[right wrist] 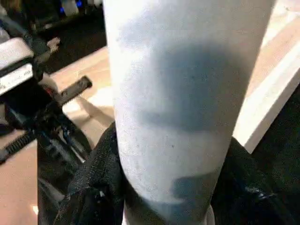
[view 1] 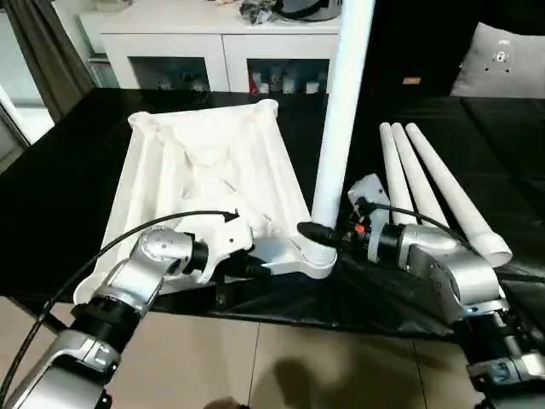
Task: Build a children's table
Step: Insert table leg to table base
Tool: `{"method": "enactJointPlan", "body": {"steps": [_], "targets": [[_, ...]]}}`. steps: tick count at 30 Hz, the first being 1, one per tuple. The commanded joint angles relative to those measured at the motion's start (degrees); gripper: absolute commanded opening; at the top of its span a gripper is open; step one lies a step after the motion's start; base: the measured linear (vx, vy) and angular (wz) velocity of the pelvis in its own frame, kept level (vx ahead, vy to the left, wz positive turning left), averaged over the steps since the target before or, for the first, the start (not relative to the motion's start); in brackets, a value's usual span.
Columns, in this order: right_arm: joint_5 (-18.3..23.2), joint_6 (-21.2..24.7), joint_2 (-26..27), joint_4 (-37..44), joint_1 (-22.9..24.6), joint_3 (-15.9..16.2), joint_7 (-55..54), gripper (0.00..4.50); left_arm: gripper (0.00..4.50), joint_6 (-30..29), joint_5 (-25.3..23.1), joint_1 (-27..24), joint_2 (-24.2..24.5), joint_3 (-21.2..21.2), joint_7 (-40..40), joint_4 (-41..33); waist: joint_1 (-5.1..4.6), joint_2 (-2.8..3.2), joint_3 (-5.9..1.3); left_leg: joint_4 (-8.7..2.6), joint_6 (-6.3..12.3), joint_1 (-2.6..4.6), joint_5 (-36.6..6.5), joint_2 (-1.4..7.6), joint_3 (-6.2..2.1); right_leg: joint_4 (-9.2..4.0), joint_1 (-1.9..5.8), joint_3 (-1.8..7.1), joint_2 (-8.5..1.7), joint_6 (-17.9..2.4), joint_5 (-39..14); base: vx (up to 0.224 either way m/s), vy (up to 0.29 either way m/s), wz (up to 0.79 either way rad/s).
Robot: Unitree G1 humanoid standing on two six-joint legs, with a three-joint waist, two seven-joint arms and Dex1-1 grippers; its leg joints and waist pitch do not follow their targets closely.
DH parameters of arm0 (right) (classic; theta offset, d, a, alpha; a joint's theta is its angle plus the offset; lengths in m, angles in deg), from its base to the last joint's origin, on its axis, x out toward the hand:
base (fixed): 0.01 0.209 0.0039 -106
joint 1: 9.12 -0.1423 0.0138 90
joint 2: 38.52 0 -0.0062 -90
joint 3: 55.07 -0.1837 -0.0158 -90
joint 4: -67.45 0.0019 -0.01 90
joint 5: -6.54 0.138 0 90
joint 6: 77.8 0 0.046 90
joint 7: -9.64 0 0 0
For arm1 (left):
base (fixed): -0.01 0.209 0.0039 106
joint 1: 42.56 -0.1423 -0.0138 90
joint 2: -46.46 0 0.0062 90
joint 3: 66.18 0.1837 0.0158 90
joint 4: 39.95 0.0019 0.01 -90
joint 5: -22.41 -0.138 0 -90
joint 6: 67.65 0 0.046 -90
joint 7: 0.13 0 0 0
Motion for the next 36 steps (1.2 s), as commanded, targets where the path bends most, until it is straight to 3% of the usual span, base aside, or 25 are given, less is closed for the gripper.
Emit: {"method": "enactJointPlan", "body": {"steps": [1,4,9,14,15,18,21,22,23,26,29,34,36], "targets": [[0.5,0.4,0.4,-3.0,2.0,-0.2,0.2,1.91,0.0,-0.8,1.4,1.2,-0.9,-1.2,0.5,0.5,0.44,0.1,-3.58,-4.11,3.8,1.06,-8.9,6.12,-3.12,-4.98,2.43,4.87,-9.04,-5.8,-11.8,0.0,0.0,0.0],[1.6,-1.4,1.0,-4.8,4.1,-2.4,0.5,1.91,0.0,-1.1,1.7,1.8,-1.5,-1.9,1.0,1.7,0.74,-0.08,-3.53,-4.07,3.77,1.04,-9.6,5.97,-3.0,-5.31,2.52,4.92,-9.23,-5.6,-12.6,0.0,0.0,0.0],[3.4,-4.2,2.9,-5.6,7.4,-5.5,-0.5,1.91,0.0,-0.6,1.5,2.3,-2.0,-2.4,1.6,3.2,0.9,0.19,-3.55,-4.21,3.77,1.12,-10.3,6.03,-3.13,-5.53,2.42,4.81,-9.24,-4.9,-14.7,0.0,0.0,0.0],[2.7,-7.9,3.2,-5.0,9.8,-6.1,-1.4,1.91,0.0,-0.6,1.5,2.9,-2.5,-3.1,1.8,4.2,0.96,0.45,-3.44,-4.38,3.51,1.16,-11.4,6.11,-3.21,-5.72,2.25,4.84,-9.31,-4.6,-16.0,0.0,0.0,0.0],[1.9,-8.8,3.0,-4.8,10.0,-5.9,-1.6,1.91,0.0,-0.5,1.4,3.1,-2.5,-3.1,1.7,4.5,0.85,0.27,-3.32,-4.47,3.43,1.18,-11.9,5.99,-3.18,-5.89,2.21,4.79,-9.22,-4.3,-16.9,0.0,0.0,0.0],[-4.7,-13.9,0.8,-5.4,10.3,-1.8,-2.7,1.91,0.0,-0.1,1.1,3.2,-2.4,-2.9,1.6,4.8,0.7,0.28,-3.21,-4.49,2.94,1.22,-12.5,5.76,-3.17,-6.11,2.2,4.75,-9.21,-3.9,-18.8,0.0,0.0,0.0],[-6.5,-15.4,0.1,-6.2,10.4,-0.3,-2.4,1.91,0.0,0.1,0.9,3.0,-2.4,-2.7,1.6,4.7,0.39,-0.17,-2.62,-4.54,2.82,1.81,-15.3,5.35,-3.0,-7.21,1.98,4.68,-9.3,-2.5,-26.5,0.0,0.0,0.0],[-7.2,-16.0,-0.1,-6.8,10.2,0.2,-2.4,1.9,0.0,0.2,0.9,2.9,-2.4,-2.7,1.6,4.8,0.37,-0.02,-2.66,-4.69,2.55,1.92,-15.7,5.47,-3.15,-7.23,1.96,4.66,-9.2,-2.1,-27.7,0.0,0.0,0.0],[-8.0,-16.1,-0.4,-7.3,9.8,1.0,-2.2,1.9,0.0,0.3,0.8,2.8,-2.4,-2.6,1.6,4.7,0.29,-0.31,-2.65,-4.82,2.51,1.92,-15.8,5.6,-3.18,-7.24,1.95,4.71,-9.1,-2.0,-27.5,0.0,0.0,0.0],[-9.2,-16.0,-0.7,-8.3,8.6,2.4,-1.8,1.9,0.0,0.4,0.6,2.5,-2.2,-2.5,1.5,4.3,0.02,-0.3,-2.49,-5.1,2.22,1.94,-17.4,5.78,-3.39,-7.07,1.87,4.74,-9.26,-2.5,-27.2,0.0,0.0,0.0],[-10.1,-15.4,-1.0,-9.6,6.8,4.4,-0.6,1.9,0.0,0.8,0.3,2.3,-1.6,-2.0,0.8,4.0,-0.36,-0.54,-2.25,-4.99,1.84,2.15,-18.7,5.43,-3.39,-7.6,1.74,4.74,-9.47,-2.0,-31.1,0.0,0.0,0.0],[-11.8,-13.3,-2.1,-11.1,4.7,8.2,3.5,1.9,0.0,2.2,-0.4,3.9,-0.9,-1.3,-1.1,5.6,-1.0,-0.32,-2.36,-5.39,2.01,1.96,-19.1,5.69,-3.54,-7.41,2.05,4.74,-9.26,-2.5,-28.0,0.0,0.0,0.0],[-12.5,-12.9,-2.5,-12.1,4.1,9.5,4.8,1.9,0.0,2.9,-0.7,5.3,-1.0,-0.9,-2.0,7.1,-0.91,-0.14,-2.36,-5.38,2.09,2.16,-18.9,5.81,-3.47,-7.37,1.84,4.87,-9.19,-2.9,-26.9,0.0,0.0,0.0]]}}
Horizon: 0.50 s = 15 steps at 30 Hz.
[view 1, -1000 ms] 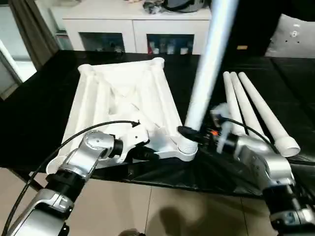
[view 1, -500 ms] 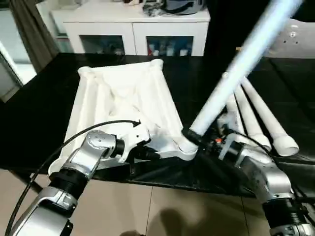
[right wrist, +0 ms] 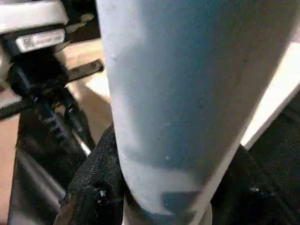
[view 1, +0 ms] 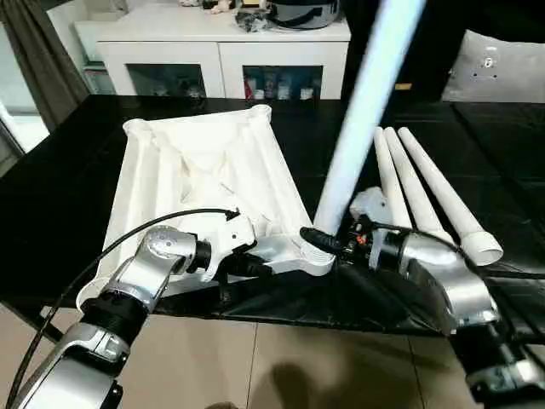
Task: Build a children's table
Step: Insert table leg to table base
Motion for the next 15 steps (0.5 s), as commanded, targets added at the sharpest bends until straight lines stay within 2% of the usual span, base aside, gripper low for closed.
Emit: {"method": "enactJointPlan", "body": {"steps": [1,2,4,6,7,10,12,13,15], "targets": [[-4.9,5.1,-1.0,-7.4,2.6,4.9,1.5,1.9,0.0,2.4,-0.5,3.4,0.6,-0.3,-1.5,1.3,0.24,0.45,-2.35,-5.06,2.08,1.21,-18.3,5.89,-3.48,-6.32,1.04,5.03,-9.32,-3.9,-24.6,0.0,0.0,0.0],[-5.0,5.5,-0.8,-8.1,2.1,5.1,1.8,1.9,0.0,2.9,-0.8,4.5,0.4,0.0,-1.9,2.5,0.21,0.7,-2.32,-5.12,2.06,1.17,-18.4,5.97,-3.48,-6.34,1.0,5.04,-9.3,-4.1,-24.0,0.0,0.0,0.0],[-5.0,6.1,-0.6,-8.7,1.5,5.4,2.1,1.9,0.0,3.6,-1.2,6.2,-0.2,0.2,-2.2,4.4,0.08,0.27,-2.26,-5.25,1.58,1.42,-19.9,5.97,-3.51,-6.28,1.13,4.98,-9.29,-4.7,-23.9,0.0,0.0,0.0],[-5.0,7.0,-0.5,-9.0,0.9,6.0,2.6,1.9,0.0,3.9,-1.3,8.1,-0.9,0.0,-2.1,6.6,0.11,0.33,-2.09,-5.19,1.49,1.53,-20.3,5.87,-3.48,-6.51,1.12,4.94,-9.44,-4.7,-25.6,0.0,0.0,0.0],[-5.0,7.6,-0.4,-8.9,0.6,6.4,2.9,1.9,0.0,4.1,-1.4,9.7,-1.4,-0.3,-1.7,8.6,-0.1,0.29,-1.47,-5.07,1.34,2.14,-22.3,5.33,-3.28,-7.46,0.76,4.65,-9.24,-3.5,-31.3,0.0,0.0,0.0],[-5.8,8.3,0.5,-9.2,0.0,6.8,1.6,1.9,0.0,4.9,-2.1,14.0,-2.3,-1.3,0.2,14.5,-0.04,0.07,-1.37,-4.54,1.09,3.23,-22.5,4.63,-3.21,-8.7,0.37,4.1,-9.36,-1.0,-38.0,0.0,0.0,0.0],[-6.0,8.4,1.0,-9.6,-0.2,6.5,0.7,1.9,0.0,5.1,-2.3,14.4,-2.2,-1.4,0.4,15.3,-0.05,0.1,-1.63,-4.96,1.22,2.91,-21.8,4.87,-3.4,-8.64,0.99,3.81,-9.34,-0.6,-36.5,0.0,0.0,0.0],[-6.0,8.7,2.1,-9.9,-0.2,5.7,-1.5,1.9,0.0,4.9,-1.8,14.5,-1.8,-2.0,0.1,15.9,0.03,0.06,-1.91,-5.92,1.57,1.96,-20.3,5.82,-3.83,-7.91,1.52,3.95,-9.31,-1.0,-31.0,0.0,0.0,0.0],[-6.1,8.8,2.5,-9.9,-0.2,5.4,-2.6,1.9,0.0,4.6,-1.4,14.2,-1.6,-2.3,0.0,15.8,-0.11,0.4,-1.8,-6.0,1.0,2.22,-21.8,6.17,-3.89,-7.6,1.13,4.31,-9.58,-2.7,-29.2,0.0,0.0,0.0]]}}
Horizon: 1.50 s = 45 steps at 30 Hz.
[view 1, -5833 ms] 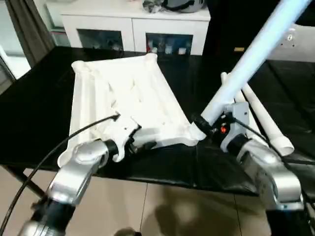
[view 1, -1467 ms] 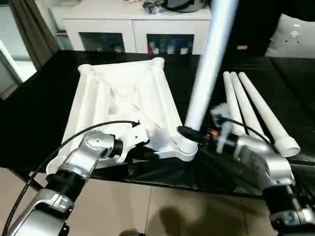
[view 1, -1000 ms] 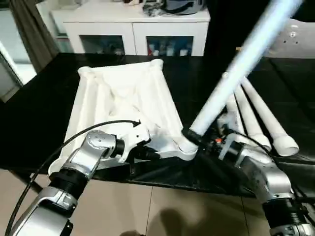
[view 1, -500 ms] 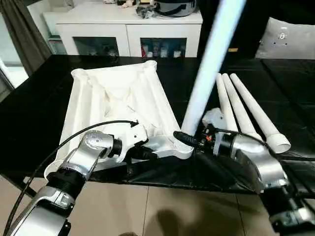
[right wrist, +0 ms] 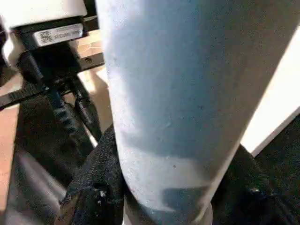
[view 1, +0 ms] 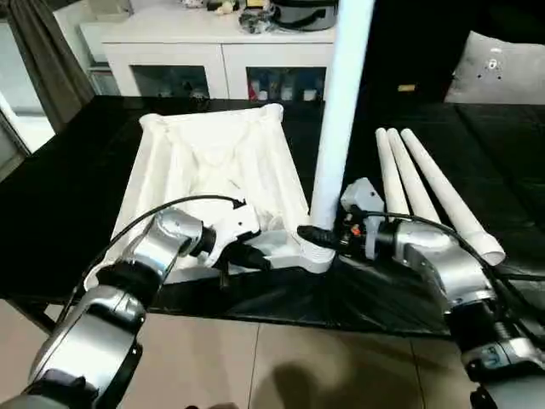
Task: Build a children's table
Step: Insert table leg to table base
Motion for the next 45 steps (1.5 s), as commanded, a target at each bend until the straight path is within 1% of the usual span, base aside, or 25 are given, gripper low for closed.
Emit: {"method": "enactJointPlan", "body": {"steps": [1,4,6,9,10,12,13,15,16,18,19,20,21,22,27,29,32,33,35,38,40,41,42,43,45], "targets": [[-4.5,5.4,1.1,-6.2,4.1,4.3,-2.3,1.9,0.0,0.4,1.9,3.0,0.8,-3.7,2.5,-1.3,-0.1,0.1,-1.97,-4.82,0.78,1.31,-22.3,6.13,-3.84,-6.49,0.28,4.68,-9.71,-3.0,-29.5,0.0,0.0,0.0],[-4.3,6.5,2.3,-5.7,4.6,3.1,-6.0,1.9,0.0,-1.9,2.9,0.3,1.7,-5.2,2.8,-3.2,-0.18,-0.66,-1.76,-4.95,0.66,0.92,-21.8,6.04,-3.91,-6.62,0.43,4.86,-10.11,-3.0,-31.6,0.0,0.0,0.0],[-4.5,7.0,3.1,-5.7,4.8,2.2,-8.1,1.9,0.0,-3.8,3.4,-1.6,2.0,-6.1,3.3,-5.1,-0.41,-0.32,-1.72,-5.12,0.22,0.84,-22.4,6.27,-4.1,-6.44,0.43,4.95,-10.32,-3.3,-31.4,0.0,0.0,0.0],[-4.4,7.3,3.9,-5.9,4.8,1.4,-10.1,1.9,0.0,-6.2,4.0,-3.9,2.3,-6.7,4.4,-8.5,-0.73,-0.45,-1.64,-5.35,-0.43,1.07,-24.1,6.39,-4.23,-6.31,0.19,5.19,-10.33,-3.6,-31.6,0.0,0.0,0.0],[-4.4,7.6,5.0,-6.7,4.3,0.4,-12.9,1.9,0.0,-9.2,4.1,-6.8,2.5,-7.1,6.1,-13.6,-0.97,-0.43,-1.58,-5.35,-0.94,1.08,-24.6,6.47,-4.41,-6.2,0.24,5.41,-10.73,-4.0,-31.9,0.0,0.0,0.0],[-3.6,8.2,8.0,-9.8,1.9,-2.5,-19.7,1.9,0.0,-18.4,4.5,-14.4,1.4,-8.4,11.5,-29.1,-2.08,-0.27,-1.42,-5.98,-1.79,0.38,-25.1,6.95,-4.84,-5.39,0.57,5.19,-10.59,-5.5,-30.2,0.0,0.0,0.0],[-3.5,7.9,8.4,-10.7,1.4,-2.9,-20.8,1.9,0.0,-20.3,4.7,-15.9,0.6,-8.6,12.6,-32.6,-2.77,-0.57,-1.16,-6.0,-1.56,0.26,-26.2,6.52,-4.67,-5.82,0.33,4.87,-10.01,-5.0,-31.3,0.0,0.0,0.0],[-3.0,7.7,9.4,-12.0,0.3,-3.6,-22.4,1.9,0.0,-23.3,5.0,-18.0,-1.2,-8.7,14.4,-38.3,-2.78,-0.46,-1.28,-5.35,-1.45,1.03,-25.9,6.04,-4.25,-6.3,-0.22,5.3,-10.15,-5.0,-32.1,0.0,0.0,0.0],[-2.4,7.9,10.3,-13.2,-0.5,-4.3,-23.1,1.9,0.0,-25.5,5.0,-19.4,-2.9,-8.5,16.1,-42.7,-2.73,-1.11,-1.52,-5.15,-0.07,0.53,-21.9,6.04,-3.94,-6.2,0.23,5.71,-10.3,-5.8,-29.8,0.0,0.0,0.0],[-2.4,8.0,10.6,-13.5,-0.8,-4.4,-23.2,1.9,0.0,-26.4,4.9,-19.9,-3.5,-8.3,16.7,-44.3,-2.45,-1.01,-1.42,-4.93,1.25,0.66,-19.8,5.67,-3.47,-6.41,-0.15,5.56,-9.63,-5.4,-29.4,0.0,0.0,0.0],[-2.4,8.2,10.8,-13.6,-0.9,-4.3,-22.9,1.9,0.0,-26.9,4.3,-20.2,-3.8,-7.6,17.0,-45.5,-2.32,-1.48,-1.67,-4.88,1.45,0.79,-19.1,5.73,-3.34,-6.32,-0.06,5.64,-9.65,-5.5,-28.8,0.0,0.0,0.0],[-2.4,8.3,10.9,-13.6,-1.0,-4.3,-22.8,1.9,0.0,-27.5,4.0,-20.6,-3.8,-7.0,17.3,-46.7,-1.99,-1.18,-1.61,-4.88,2.01,0.61,-17.6,5.61,-3.23,-6.31,-0.03,5.65,-9.54,-5.4,-28.0,0.0,0.0,0.0],[-2.8,8.3,11.0,-13.7,-1.1,-3.8,-22.4,1.9,0.0,-26.9,2.3,-20.8,-3.5,-5.7,17.7,-46.8,-1.67,-1.66,-2.04,-4.94,2.53,0.2,-15.1,5.73,-3.12,-5.94,0.38,5.73,-9.39,-5.1,-25.3,0.0,0.0,0.0],[-3.0,8.3,11.1,-13.9,-1.2,-3.7,-22.4,1.9,0.0,-27.3,1.5,-21.3,-3.2,-5.2,18.5,-47.4,-1.06,-1.34,-2.3,-4.93,3.05,0.14,-12.6,5.93,-3.07,-5.38,0.36,5.73,-9.21,-5.3,-21.3,0.0,0.0,0.0],[-3.4,7.5,11.5,-14.9,-1.7,-3.6,-22.5,1.9,0.0,-31.1,0.4,-22.3,-2.9,-5.2,21.4,-50.7,-0.18,-1.25,-2.68,-4.78,3.61,-0.14,-8.9,6.35,-3.01,-4.24,0.77,5.62,-9.28,-7.2,-11.6,0.0,0.0,0.0],[-3.3,6.5,11.9,-14.9,-1.8,-3.8,-22.6,1.9,0.0,-31.9,-0.1,-22.4,-2.8,-5.4,22.7,-51.1,-0.04,-1.29,-2.48,-4.84,3.37,-0.07,-10.1,6.26,-2.96,-4.49,0.73,5.58,-9.28,-7.2,-13.1,0.0,0.0,0.0],[-3.0,5.2,12.2,-14.4,-1.7,-4.0,-22.4,1.9,0.0,-31.7,-0.4,-22.3,-2.6,-5.4,23.4,-50.9,-0.09,-1.24,-2.19,-4.96,2.45,0.12,-12.8,6.05,-3.04,-5.28,0.65,5.48,-9.28,-5.7,-19.1,0.0,0.0,0.0],[-2.1,2.7,12.7,-13.2,-1.2,-5.1,-21.9,1.9,0.0,-30.2,-0.7,-22.2,-2.1,-5.4,23.5,-50.5,-0.03,-1.19,-2.24,-4.96,2.26,0.16,-13.2,6.02,-3.07,-5.43,0.61,5.52,-9.32,-5.0,-20.2,0.0,0.0,0.0],[-0.9,0.8,13.0,-12.0,-0.8,-6.4,-21.5,1.9,0.0,-28.9,-0.6,-22.2,-1.5,-5.2,23.2,-50.4,-0.02,-1.23,-2.32,-4.99,2.12,0.17,-13.0,6.11,-3.12,-5.35,0.57,5.63,-9.28,-4.7,-19.6,0.0,0.0,0.0],[3.5,-4.2,13.4,-7.9,0.6,-10.0,-18.2,1.9,0.0,-24.0,-0.4,-22.3,0.3,-4.6,21.3,-50.2,0.3,-1.2,-2.88,-4.78,2.93,0.0,-10.6,6.27,-3.12,-4.58,0.77,5.77,-9.31,-5.4,-13.8,0.0,0.0,0.0],[7.1,-5.7,13.4,-4.7,1.8,-12.4,-15.5,1.9,0.0,-20.5,-0.6,-22.5,1.9,-3.8,19.3,-49.6,0.36,-1.11,-3.48,-4.26,4.74,-0.51,-5.8,6.31,-3.11,-3.31,1.04,5.59,-9.14,-6.8,-4.5,0.0,0.0,0.0],[7.1,-5.7,13.4,-4.7,1.8,-12.4,-15.5,1.9,0.0,-20.5,-0.6,-22.5,1.9,-3.8,19.3,-49.6,0.44,-1.1,-3.74,-4.08,5.35,-0.51,-4.4,6.29,-3.16,-3.04,1.1,5.53,-9.05,-6.9,-2.2,0.0,0.0,0.0],[8.5,-5.7,13.4,-3.6,2.1,-13.5,-14.9,1.9,0.0,-20.4,-0.7,-22.4,2.3,-3.7,19.0,-49.3,0.41,-1.1,-4.06,-3.6,6.85,-0.78,-1.4,6.21,-3.15,-2.23,1.02,5.4,-8.98,-7.4,3.2,0.0,0.0,0.0],[9.8,-5.7,13.3,-2.4,2.3,-14.5,-14.2,1.9,0.44,-21.1,-0.4,-22.2,2.6,-3.8,18.5,-49.1,0.53,-1.04,-4.16,-3.35,8.3,-0.92,0.4,6.35,-3.18,-1.78,0.85,5.27,-8.97,-7.7,6.5,0.0,0.0,0.0],[12.8,-5.1,12.8,0.1,2.9,-16.3,-11.8,1.9,0.55,-21.4,1.5,-21.9,3.2,-4.5,16.2,-48.9,0.82,-0.88,-4.36,-2.98,9.62,-1.04,1.7,6.53,-3.25,-1.39,0.71,5.09,-9.02,-7.9,8.7,0.0,0.0,0.0]]}}
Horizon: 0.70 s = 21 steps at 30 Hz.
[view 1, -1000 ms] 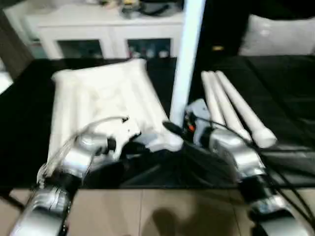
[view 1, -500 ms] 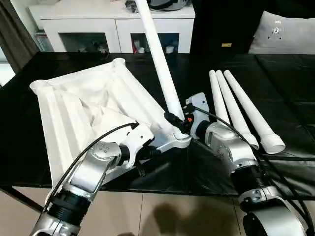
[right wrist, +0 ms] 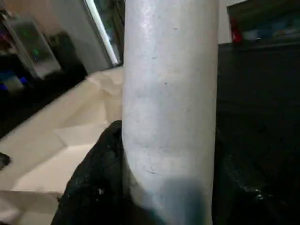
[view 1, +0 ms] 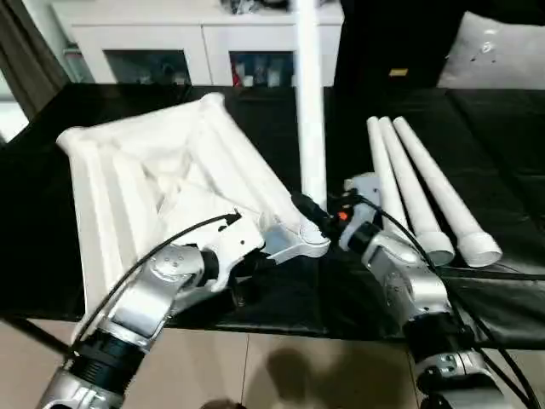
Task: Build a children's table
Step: Insert table leg to table base
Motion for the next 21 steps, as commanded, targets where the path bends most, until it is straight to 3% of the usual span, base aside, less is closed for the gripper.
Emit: {"method": "enactJointPlan", "body": {"steps": [1,3,8,9,11,12,13,14,15,16,18,21], "targets": [[3.5,0.5,-0.9,3.8,0.6,-3.0,2.7,1.9,0.55,1.9,2.1,1.3,1.4,-1.6,-3.1,-1.2,0.24,0.36,-4.73,-2.55,10.43,0.88,3.6,6.75,-3.37,-1.29,3.45,4.89,-9.0,-7.1,10.2,0.0,0.0,0.0],[4.6,1.0,-1.4,5.5,1.0,-2.9,4.3,1.9,0.61,3.7,3.8,1.6,1.5,-2.6,-3.8,-1.1,0.35,0.23,-4.32,-2.43,10.92,0.59,2.5,6.72,-3.3,-1.41,2.94,4.82,-8.92,-7.4,9.0,0.0,0.0,0.0],[4.6,2.0,-2.6,8.9,1.7,-1.7,5.3,1.9,1.13,3.6,9.3,3.6,0.3,-6.2,-5.6,-1.9,0.77,0.13,-3.48,-3.21,6.25,0.91,-5.8,6.24,-2.81,-3.52,3.11,4.84,-8.97,-5.9,-7.5,0.0,0.0,0.0],[3.9,1.7,-2.7,9.2,1.8,-1.4,4.9,1.9,1.16,2.6,10.4,4.7,-0.5,-7.6,-4.8,-1.8,0.83,0.16,-3.29,-3.33,5.12,1.17,-7.4,6.15,-2.75,-4.05,2.99,4.94,-9.0,-5.4,-11.1,0.0,0.0,0.0],[3.1,1.8,-2.8,11.0,2.1,-0.2,5.0,1.9,1.16,-1.2,11.5,9.6,-3.7,-12.0,1.6,0.2,0.84,0.09,-3.29,-3.38,3.73,1.47,-8.3,6.05,-2.64,-4.23,2.98,4.95,-8.73,-5.1,-13.7,0.0,0.0,0.0],[2.5,1.6,-2.9,11.3,2.1,0.3,4.9,1.9,1.31,-2.1,11.2,11.6,-4.8,-13.3,4.6,1.6,1.13,-0.02,-3.35,-3.29,3.45,1.72,-8.3,6.1,-2.64,-4.37,2.89,5.02,-8.79,-5.1,-13.7,0.0,0.0,0.0],[2.2,1.6,-2.9,11.5,2.1,0.5,4.8,1.9,1.49,-2.2,11.3,13.0,-5.5,-14.2,6.5,2.7,1.11,-0.27,-3.23,-3.31,3.98,1.09,-7.6,5.72,-2.71,-4.37,3.26,4.9,-8.83,-4.9,-13.9,0.0,0.0,0.0],[1.7,1.6,-2.9,11.6,2.0,1.0,4.8,1.9,1.51,-3.1,11.6,15.9,-7.1,-16.1,10.3,5.0,1.11,-0.29,-3.15,-3.3,4.09,1.05,-7.5,5.63,-2.68,-4.46,3.22,4.83,-8.71,-4.6,-14.6,0.0,0.0,0.0],[1.6,1.8,-2.9,11.8,2.0,1.3,4.8,1.9,1.53,-3.6,12.0,17.3,-7.8,-17.0,12.3,6.2,1.23,-0.29,-3.22,-3.08,4.16,1.44,-7.7,5.49,-2.63,-4.79,3.05,4.75,-8.73,-4.0,-15.8,0.0,0.0,0.0],[1.6,1.8,-2.9,11.8,2.0,1.3,4.8,1.9,1.64,-3.6,12.0,17.4,-7.9,-17.0,12.4,6.3,1.17,-0.3,-3.2,-3.13,4.32,1.21,-7.5,5.51,-2.67,-4.79,3.24,4.74,-8.81,-3.8,-16.0,0.0,0.0,0.0],[0.1,1.7,-3.1,11.4,1.8,2.4,4.2,1.9,1.79,-3.8,11.3,20.3,-9.4,-16.6,15.1,7.1,1.22,-0.45,-3.64,-2.97,5.09,0.99,-4.8,5.64,-2.85,-4.18,3.3,4.74,-8.58,-3.4,-12.6,0.0,0.0,0.0],[-1.9,1.7,-3.2,10.5,1.5,3.6,3.2,1.9,2.01,-5.5,11.5,22.4,-12.3,-13.8,13.9,4.4,1.35,-0.57,-4.0,-2.61,6.73,0.73,-1.7,5.84,-2.88,-3.36,3.35,4.85,-8.89,-5.2,-6.1,0.0,0.0,0.0]]}}
